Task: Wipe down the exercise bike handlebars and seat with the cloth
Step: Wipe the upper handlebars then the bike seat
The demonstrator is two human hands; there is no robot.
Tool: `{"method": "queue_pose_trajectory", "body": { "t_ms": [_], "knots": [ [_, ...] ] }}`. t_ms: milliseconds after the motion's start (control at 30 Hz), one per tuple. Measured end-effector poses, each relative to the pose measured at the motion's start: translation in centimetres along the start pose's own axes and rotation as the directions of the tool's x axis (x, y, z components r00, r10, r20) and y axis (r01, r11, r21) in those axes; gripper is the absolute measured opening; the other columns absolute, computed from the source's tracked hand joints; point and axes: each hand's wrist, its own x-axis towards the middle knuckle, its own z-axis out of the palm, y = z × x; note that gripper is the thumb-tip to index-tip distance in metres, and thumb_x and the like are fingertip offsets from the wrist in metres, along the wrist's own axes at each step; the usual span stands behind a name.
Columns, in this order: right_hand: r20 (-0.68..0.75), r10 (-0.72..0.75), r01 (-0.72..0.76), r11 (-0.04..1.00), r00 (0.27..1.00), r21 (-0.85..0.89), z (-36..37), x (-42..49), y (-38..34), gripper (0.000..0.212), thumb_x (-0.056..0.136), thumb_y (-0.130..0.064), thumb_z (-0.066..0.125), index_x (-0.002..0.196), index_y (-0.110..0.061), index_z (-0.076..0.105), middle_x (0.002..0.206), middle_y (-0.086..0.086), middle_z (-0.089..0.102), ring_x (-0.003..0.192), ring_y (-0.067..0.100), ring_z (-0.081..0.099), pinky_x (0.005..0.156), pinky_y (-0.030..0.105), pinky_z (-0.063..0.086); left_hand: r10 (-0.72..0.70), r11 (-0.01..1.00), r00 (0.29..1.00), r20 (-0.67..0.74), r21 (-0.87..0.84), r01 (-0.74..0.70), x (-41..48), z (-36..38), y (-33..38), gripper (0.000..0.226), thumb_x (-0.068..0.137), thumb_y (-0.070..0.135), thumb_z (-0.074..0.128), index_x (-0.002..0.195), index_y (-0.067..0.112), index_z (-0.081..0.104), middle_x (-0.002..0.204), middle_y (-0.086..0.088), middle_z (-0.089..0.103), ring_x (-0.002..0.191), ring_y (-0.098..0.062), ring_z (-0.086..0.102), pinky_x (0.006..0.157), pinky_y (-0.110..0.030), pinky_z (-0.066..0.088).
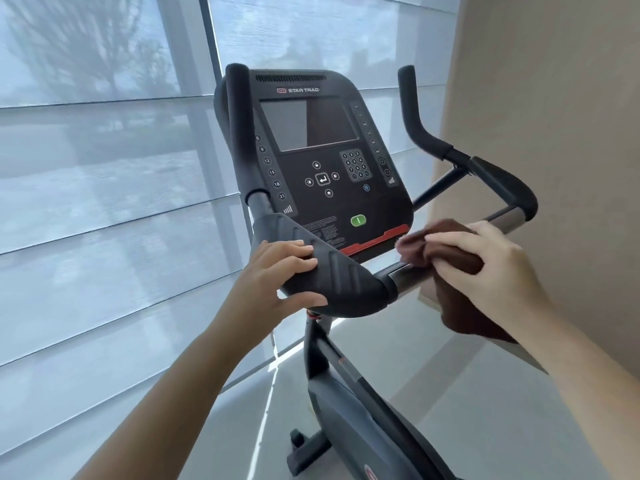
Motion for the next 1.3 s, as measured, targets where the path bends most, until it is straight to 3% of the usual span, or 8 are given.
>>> {"method": "queue_pose_trajectory", "body": {
  "t_ms": [100,200,433,633,933,1133,1233,1300],
  "knots": [
    [0.005,-0.108,0.107,0.988,0.994,0.108,3.9,-0.2,-5.3,0.029,0.076,-0.022,0.067,0.105,-0.027,0.067,0.099,0.001,0.058,0.087,0.012,0.056,0.082,0.008,0.04,0.002,1.0,0.999,-0.044,0.014,-0.001,-0.4,0.3,0.3,0.035,0.069,0.031,0.071,0.089,0.002,0.067,0.102,-0.009,0.062,0.106,-0.026,0.054,0.089,-0.049,0.045],
    [-0.038,-0.176,0.172,0.98,0.984,-0.1,6.8,-1.5,-8.0,0.025,0.075,-0.021,0.071,0.1,-0.021,0.07,0.096,0.009,0.061,0.08,0.025,0.056,0.069,0.026,0.047,0.003,1.0,0.997,-0.074,-0.008,-0.003,-0.8,0.4,0.8,0.027,0.07,0.023,0.068,0.087,0.002,0.066,0.1,-0.01,0.062,0.105,-0.029,0.054,0.087,-0.043,0.046],
    [-0.101,-0.163,0.137,0.965,0.981,-0.225,6.6,-4.9,-7.7,0.032,0.068,-0.013,0.077,0.099,-0.016,0.069,0.099,0.013,0.062,0.084,0.032,0.057,0.07,0.036,0.054,0.072,0.988,0.995,-0.062,0.144,-0.063,-2.7,-0.1,1.6,0.029,0.07,0.012,0.073,0.092,-0.006,0.066,0.101,-0.021,0.063,0.107,-0.034,0.056,0.088,-0.039,0.044],
    [-0.052,0.016,-0.023,0.989,0.999,-0.147,5.2,-8.5,-8.3,0.032,0.075,-0.019,0.072,0.107,-0.019,0.067,0.106,0.009,0.059,0.092,0.026,0.059,0.077,0.037,0.056,0.17,0.962,0.981,-0.095,0.231,-0.145,-6.2,0.3,2.8,0.022,0.083,0.024,0.058,0.081,0.004,0.066,0.096,-0.014,0.066,0.088,-0.03,0.062,0.073,-0.038,0.05],
    [-0.077,0.418,-0.425,0.897,0.905,-0.122,5.2,-18.8,-7.8,0.05,0.073,-0.057,0.049,0.114,-0.032,0.062,0.109,0.0,0.055,0.101,0.013,0.054,0.089,0.014,0.034,0.166,0.984,0.985,0.047,-0.076,-0.162,-11.9,6.3,5.2,0.018,0.082,0.015,0.053,0.082,0.003,0.066,0.097,-0.014,0.065,0.086,-0.03,0.062,0.069,-0.038,0.052],
    [-0.165,0.596,-0.615,0.782,0.786,-0.106,2.9,-25.1,-6.9,0.05,0.069,-0.058,0.053,0.11,-0.032,0.065,0.102,-0.008,0.052,0.094,0.004,0.051,0.083,0.008,0.033,0.21,0.961,0.967,0.146,-0.211,-0.177,-14.0,10.1,9.4,0.008,0.073,0.002,0.069,0.081,0.003,0.066,0.094,-0.014,0.066,0.083,-0.031,0.062,0.069,-0.038,0.05],
    [-0.236,0.643,-0.677,0.728,0.729,-0.107,1.3,-28.0,-5.7,0.034,0.077,-0.045,0.061,0.107,-0.03,0.066,0.106,-0.006,0.056,0.098,0.008,0.055,0.087,0.017,0.039,0.281,0.936,0.941,0.187,-0.272,-0.226,-14.4,12.4,12.1,0.01,0.071,0.001,0.07,0.08,0.004,0.066,0.094,-0.013,0.066,0.084,-0.03,0.062,0.068,-0.037,0.051],
    [-0.298,0.66,-0.712,0.693,0.69,-0.112,0.0,-29.7,-4.6,0.025,0.08,-0.035,0.063,0.105,-0.029,0.067,0.103,-0.008,0.055,0.096,0.006,0.055,0.084,0.011,0.037,0.325,0.918,0.923,0.208,-0.304,-0.255,-14.6,14.1,13.9,0.011,0.07,0.0,0.07,0.079,0.004,0.065,0.094,-0.013,0.066,0.083,-0.03,0.063,0.066,-0.036,0.051]
  ]
}}
